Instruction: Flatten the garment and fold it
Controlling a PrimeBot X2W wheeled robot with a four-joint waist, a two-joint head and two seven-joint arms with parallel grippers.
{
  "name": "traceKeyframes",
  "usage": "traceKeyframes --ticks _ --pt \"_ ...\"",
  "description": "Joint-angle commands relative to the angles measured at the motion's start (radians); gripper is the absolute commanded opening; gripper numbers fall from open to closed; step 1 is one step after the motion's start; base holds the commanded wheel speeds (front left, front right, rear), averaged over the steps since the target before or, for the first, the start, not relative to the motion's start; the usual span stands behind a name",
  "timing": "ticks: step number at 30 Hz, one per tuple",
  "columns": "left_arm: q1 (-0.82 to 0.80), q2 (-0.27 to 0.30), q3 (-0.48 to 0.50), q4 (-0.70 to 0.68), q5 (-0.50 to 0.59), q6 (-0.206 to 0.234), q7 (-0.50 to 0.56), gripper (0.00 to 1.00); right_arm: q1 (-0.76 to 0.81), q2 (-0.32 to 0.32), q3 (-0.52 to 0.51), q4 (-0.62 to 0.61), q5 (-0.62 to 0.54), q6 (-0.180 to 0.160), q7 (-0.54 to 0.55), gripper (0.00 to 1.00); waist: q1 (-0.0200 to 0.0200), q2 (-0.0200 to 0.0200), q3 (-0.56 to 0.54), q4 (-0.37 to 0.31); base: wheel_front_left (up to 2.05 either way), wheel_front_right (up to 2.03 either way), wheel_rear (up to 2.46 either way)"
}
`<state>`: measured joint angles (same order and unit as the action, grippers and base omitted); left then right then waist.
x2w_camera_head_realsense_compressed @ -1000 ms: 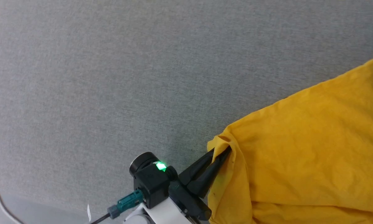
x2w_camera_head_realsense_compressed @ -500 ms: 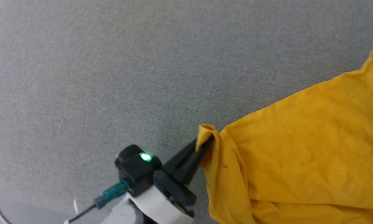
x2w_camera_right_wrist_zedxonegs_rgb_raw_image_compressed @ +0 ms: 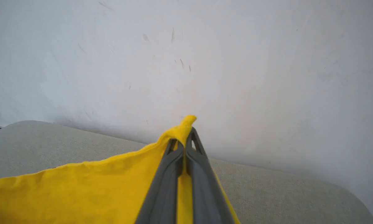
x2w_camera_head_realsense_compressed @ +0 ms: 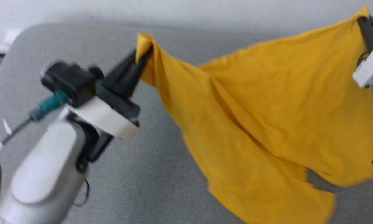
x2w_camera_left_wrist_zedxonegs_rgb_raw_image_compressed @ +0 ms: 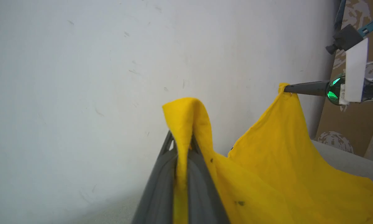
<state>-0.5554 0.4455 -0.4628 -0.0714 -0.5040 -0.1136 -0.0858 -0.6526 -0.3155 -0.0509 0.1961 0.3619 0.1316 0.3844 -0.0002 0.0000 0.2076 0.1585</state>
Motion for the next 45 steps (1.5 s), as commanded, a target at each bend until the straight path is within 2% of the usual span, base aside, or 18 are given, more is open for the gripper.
traceKeyframes --ticks 1,5,9,17,20,26,31,35,38,42,45 --pt "-0.040 0.011 0.006 0.011 -0.012 -0.005 0.006 0.00 -0.030 0.008 -0.006 0.006 0.001 -0.001 -0.010 0.00 0.0002 0.0000 -0.183 -0.106 0.00 0.00 0.00" --pt "-0.177 0.067 -0.012 0.068 -0.057 -0.015 0.038 0.00 -0.108 0.026 -0.003 0.022 -0.012 -0.001 -0.019 0.00 0.0002 0.0000 -0.248 -0.132 0.00 0.00 0.00" --pt "-0.303 0.130 -0.084 0.119 -0.122 -0.017 0.069 0.00 -0.186 0.049 0.000 0.051 -0.020 -0.001 -0.010 0.00 0.0002 0.0000 -0.285 -0.153 0.00 0.00 0.00" --pt "-0.466 0.212 -0.207 0.153 -0.288 -0.017 0.110 0.00 -0.257 0.056 0.034 0.061 -0.003 -0.001 0.047 0.00 0.0002 0.0000 -0.297 -0.172 0.00 0.00 0.00" --pt "-0.496 0.236 -0.195 0.135 -0.361 -0.017 0.129 0.00 -0.261 0.040 0.042 0.031 0.021 -0.001 0.092 0.00 0.0002 0.0000 -0.276 -0.179 0.00 0.00 0.00" --pt "-0.586 0.269 -0.145 0.086 -0.430 -0.011 0.192 0.00 -0.294 0.011 0.036 -0.051 0.058 -0.001 0.187 0.00 0.0002 0.0000 -0.190 -0.200 0.00 0.00 0.00" --pt "-0.712 0.252 -0.129 0.071 -0.450 0.008 0.278 0.00 -0.355 0.020 0.051 -0.102 0.076 -0.001 0.271 0.00 0.0002 0.0000 -0.068 -0.224 0.00 0.00 0.00" --pt "-0.830 0.232 -0.143 0.088 -0.414 0.018 0.336 0.00 -0.437 0.037 0.050 -0.100 0.068 -0.001 0.307 0.00 0.0002 0.0000 0.068 -0.237 0.00 0.00 0.00" --pt "-0.943 0.226 -0.171 0.120 -0.327 0.010 0.350 0.00 -0.540 0.045 0.051 -0.066 0.047 -0.001 0.297 0.00 0.0002 0.0000 0.189 -0.248 0.00 0.00 0.00" --pt "-1.123 0.222 -0.219 0.200 -0.159 -0.006 0.286 0.00 -0.715 0.064 0.060 0.021 -0.019 -0.001 0.191 0.00 0.0002 0.0000 0.320 -0.272 0.00 0.00 0.00" --pt "-1.250 0.194 -0.258 0.272 -0.070 -0.012 0.224 0.00 -0.840 0.082 0.052 0.120 -0.060 -0.001 0.106 0.00 0.0002 0.0000 0.383 -0.277 0.00 0.00 0.00"
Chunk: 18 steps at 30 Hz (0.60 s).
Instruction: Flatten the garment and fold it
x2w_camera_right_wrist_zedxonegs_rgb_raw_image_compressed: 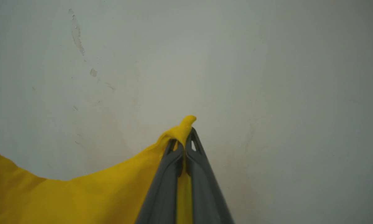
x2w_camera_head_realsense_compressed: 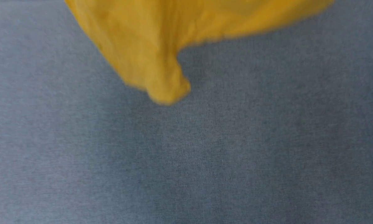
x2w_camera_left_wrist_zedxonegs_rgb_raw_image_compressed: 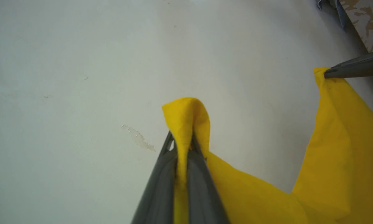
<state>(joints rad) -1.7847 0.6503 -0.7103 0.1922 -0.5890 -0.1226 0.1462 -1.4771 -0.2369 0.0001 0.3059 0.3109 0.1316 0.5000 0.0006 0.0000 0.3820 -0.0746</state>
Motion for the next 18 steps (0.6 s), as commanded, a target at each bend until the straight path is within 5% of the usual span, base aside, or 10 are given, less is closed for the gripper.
traceKeyframes --ticks 1,7,18 --pt "-0.055 -0.020 -0.022 0.032 0.033 -0.005 -0.031 0.00 -0.047 0.003 0.011 0.039 -0.019 -0.001 -0.036 0.00 -0.0006 0.0000 0.222 -0.045 0.00 0.00 0.00" --pt "-0.177 -0.059 -0.047 0.143 0.058 -0.007 -0.157 0.00 -0.164 -0.030 0.041 0.200 -0.050 -0.001 -0.152 0.00 -0.0006 0.0000 0.301 -0.051 0.00 0.00 0.00" --pt "-0.117 -0.019 -0.173 0.130 0.048 -0.008 -0.358 0.00 -0.189 -0.121 0.119 0.289 0.001 -0.001 -0.335 0.00 -0.0006 0.0000 0.503 -0.012 0.00 0.00 0.00"
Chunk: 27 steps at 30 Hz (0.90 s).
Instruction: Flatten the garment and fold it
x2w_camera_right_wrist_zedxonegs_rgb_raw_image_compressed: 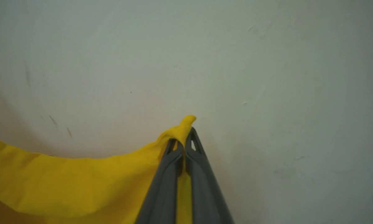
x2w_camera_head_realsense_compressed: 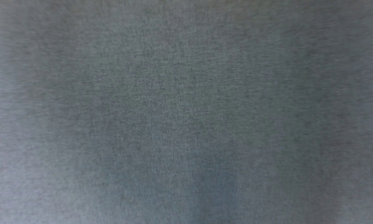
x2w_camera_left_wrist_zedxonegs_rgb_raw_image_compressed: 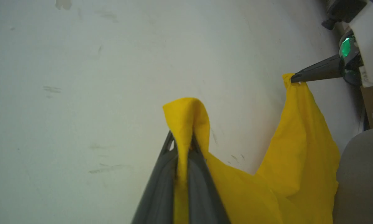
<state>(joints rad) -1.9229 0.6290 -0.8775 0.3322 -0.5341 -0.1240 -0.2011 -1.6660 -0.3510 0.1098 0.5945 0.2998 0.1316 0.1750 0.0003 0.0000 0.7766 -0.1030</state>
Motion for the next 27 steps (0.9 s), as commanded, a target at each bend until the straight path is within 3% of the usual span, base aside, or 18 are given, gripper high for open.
traceKeyframes --ticks 1,4,9,16,20,21,27 --pt "0.038 0.004 -0.008 -0.022 -0.014 -0.007 -0.020 0.00 0.010 -0.015 0.027 -0.002 0.028 -0.001 -0.016 0.00 -0.0003 0.0000 0.111 0.021 0.00 0.00 0.00" --pt "0.099 0.017 -0.016 -0.072 -0.034 -0.006 -0.035 0.00 0.061 -0.045 0.087 -0.037 0.092 -0.001 -0.032 0.00 -0.0003 0.0000 0.103 0.030 0.00 0.00 0.00" --pt "0.248 0.048 -0.005 -0.209 -0.116 0.043 -0.035 0.00 0.223 -0.132 0.158 -0.196 0.228 -0.001 -0.028 0.00 -0.0003 0.0000 0.047 0.045 0.00 0.00 0.00" --pt "0.526 0.138 -0.006 -0.485 -0.226 0.150 -0.039 0.00 0.591 -0.233 0.054 -0.479 0.356 -0.001 -0.008 0.00 -0.0003 0.0000 -0.056 0.059 0.00 0.00 0.00" --pt "0.684 0.173 -0.048 -0.593 -0.239 0.199 -0.046 0.00 0.831 -0.219 -0.064 -0.607 0.367 -0.001 0.012 0.00 -0.0003 0.0000 -0.122 0.066 0.00 0.00 0.00" --pt "0.684 0.173 -0.048 -0.593 -0.239 0.199 -0.046 0.00 0.831 -0.219 -0.064 -0.607 0.367 -0.001 0.012 0.00 -0.0003 0.0000 -0.122 0.066 0.00 0.00 0.00" --pt "0.891 0.190 -0.171 -0.693 -0.179 0.252 -0.051 0.00 1.150 -0.121 -0.188 -0.752 0.336 -0.001 0.040 0.00 -0.0003 0.0000 -0.231 0.074 0.00 0.00 0.00"
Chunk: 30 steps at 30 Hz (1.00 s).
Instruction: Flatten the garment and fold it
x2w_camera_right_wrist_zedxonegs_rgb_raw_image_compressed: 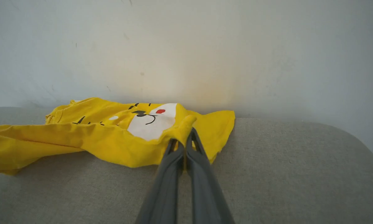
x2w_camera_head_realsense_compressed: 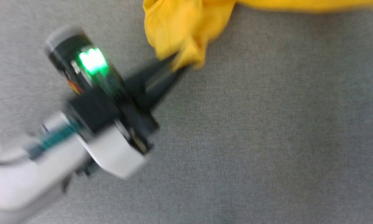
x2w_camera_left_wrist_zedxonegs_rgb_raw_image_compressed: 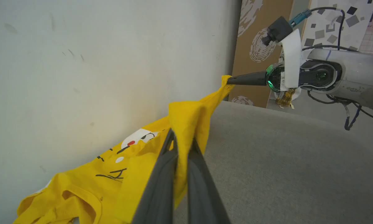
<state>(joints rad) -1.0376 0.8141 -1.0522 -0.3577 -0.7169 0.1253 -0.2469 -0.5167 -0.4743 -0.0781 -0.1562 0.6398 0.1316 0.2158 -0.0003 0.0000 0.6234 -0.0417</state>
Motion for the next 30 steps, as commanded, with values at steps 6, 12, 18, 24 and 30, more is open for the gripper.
traceKeyframes --ticks 6,12,18,24,30 --pt "0.196 -0.011 -0.120 -0.007 0.018 0.056 -0.005 0.00 0.262 0.126 -0.083 -0.074 -0.020 -0.001 0.027 0.00 0.0003 0.0000 -0.192 0.019 0.00 0.00 0.00" --pt "0.356 -0.022 -0.187 0.021 -0.019 0.080 0.009 0.00 0.443 0.199 -0.136 -0.108 -0.030 -0.001 0.069 0.00 0.0003 0.0000 -0.278 0.021 0.00 0.00 0.00" --pt "0.505 -0.029 -0.210 0.051 -0.127 0.078 0.047 0.00 0.612 0.225 -0.154 -0.116 -0.011 -0.001 0.154 0.00 0.0003 0.0000 -0.346 0.031 0.00 0.00 0.00" --pt "0.604 0.008 -0.212 0.047 -0.254 0.088 0.090 0.00 0.770 0.165 -0.091 -0.118 0.050 -0.001 0.270 0.00 0.0003 0.0000 -0.388 0.033 0.00 0.00 0.00" --pt "0.678 0.023 -0.215 0.047 -0.357 0.084 0.117 0.00 0.871 0.099 -0.035 -0.100 0.083 -0.001 0.345 0.00 0.0003 0.0000 -0.429 0.030 0.00 0.00 0.00"
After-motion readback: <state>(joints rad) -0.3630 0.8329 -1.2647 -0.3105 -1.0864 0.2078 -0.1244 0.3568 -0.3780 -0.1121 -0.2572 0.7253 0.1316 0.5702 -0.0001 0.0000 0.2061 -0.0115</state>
